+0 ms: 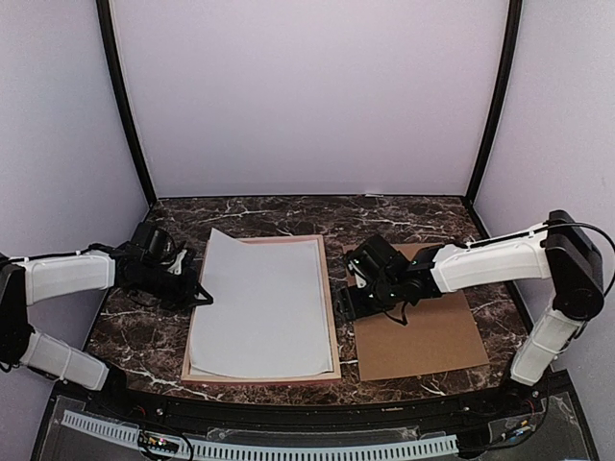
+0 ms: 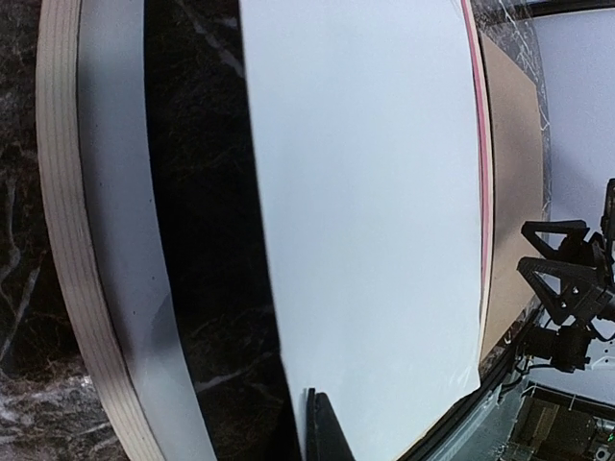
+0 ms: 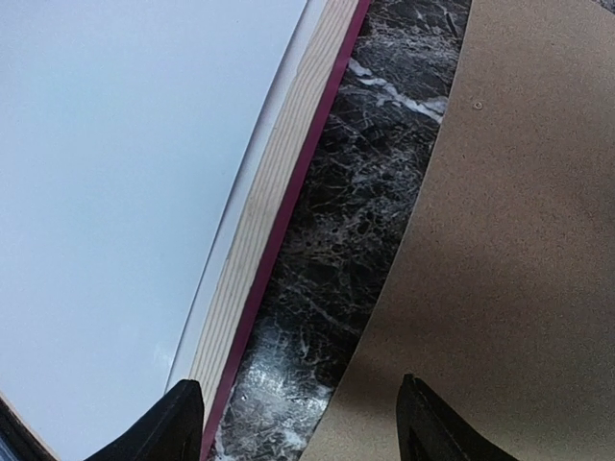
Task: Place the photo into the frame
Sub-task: Place the photo on the mat board.
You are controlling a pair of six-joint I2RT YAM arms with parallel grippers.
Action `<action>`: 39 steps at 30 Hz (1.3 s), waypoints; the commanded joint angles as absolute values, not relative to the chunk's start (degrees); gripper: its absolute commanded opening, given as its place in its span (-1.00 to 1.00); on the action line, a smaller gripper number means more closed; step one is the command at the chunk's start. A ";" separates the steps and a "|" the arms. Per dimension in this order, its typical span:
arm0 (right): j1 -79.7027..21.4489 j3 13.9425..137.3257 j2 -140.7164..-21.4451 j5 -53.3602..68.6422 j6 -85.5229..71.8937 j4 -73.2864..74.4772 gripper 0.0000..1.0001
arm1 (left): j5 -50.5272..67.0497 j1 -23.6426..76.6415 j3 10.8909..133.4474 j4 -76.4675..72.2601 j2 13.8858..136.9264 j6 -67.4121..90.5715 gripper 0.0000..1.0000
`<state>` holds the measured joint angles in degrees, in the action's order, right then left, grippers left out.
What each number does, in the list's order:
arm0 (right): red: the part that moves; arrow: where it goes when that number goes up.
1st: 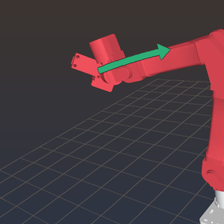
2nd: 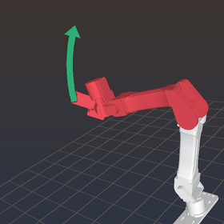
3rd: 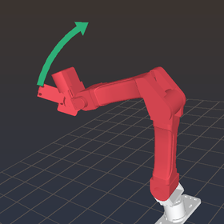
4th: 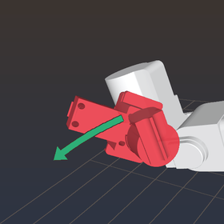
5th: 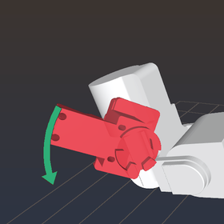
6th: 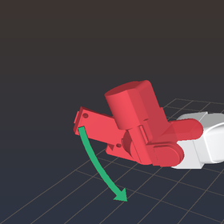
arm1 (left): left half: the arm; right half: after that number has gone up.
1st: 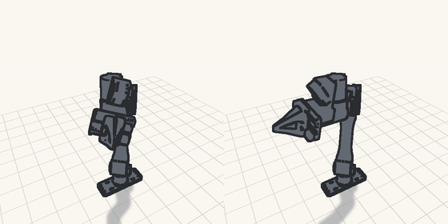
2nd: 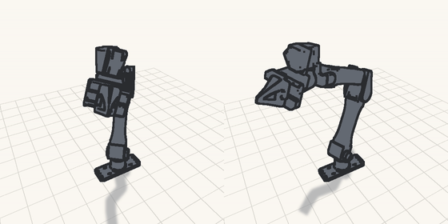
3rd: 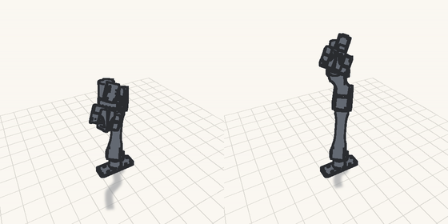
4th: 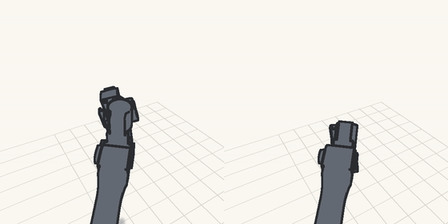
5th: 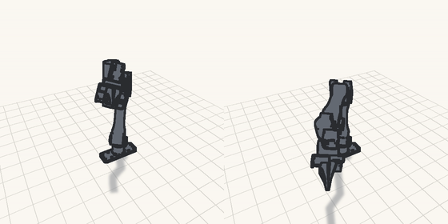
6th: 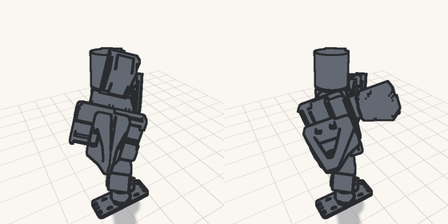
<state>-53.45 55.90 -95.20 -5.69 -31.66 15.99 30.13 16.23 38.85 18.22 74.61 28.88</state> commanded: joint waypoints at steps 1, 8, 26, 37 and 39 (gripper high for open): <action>-52.83 58.06 -96.41 -4.39 -30.57 13.11 0.40 | 29.80 15.82 35.19 12.64 70.43 33.88 -1.00; -51.89 58.07 -97.61 -3.79 -30.25 12.43 0.40 | 30.52 15.80 34.88 10.96 71.81 33.25 -1.00; -51.77 59.11 -98.52 -1.95 -30.50 12.10 0.40 | 29.66 15.82 39.88 12.19 77.68 27.92 -1.00; -51.77 59.41 -97.64 -0.22 -30.74 12.00 0.39 | 28.94 15.82 38.71 11.67 77.64 28.47 -0.90; -51.85 59.37 -97.33 -0.17 -30.91 11.80 0.39 | 28.71 15.82 38.53 11.63 77.72 28.54 -0.82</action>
<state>-52.10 57.67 -97.93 -1.17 -30.70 13.30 29.50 16.23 38.44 11.66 78.24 29.08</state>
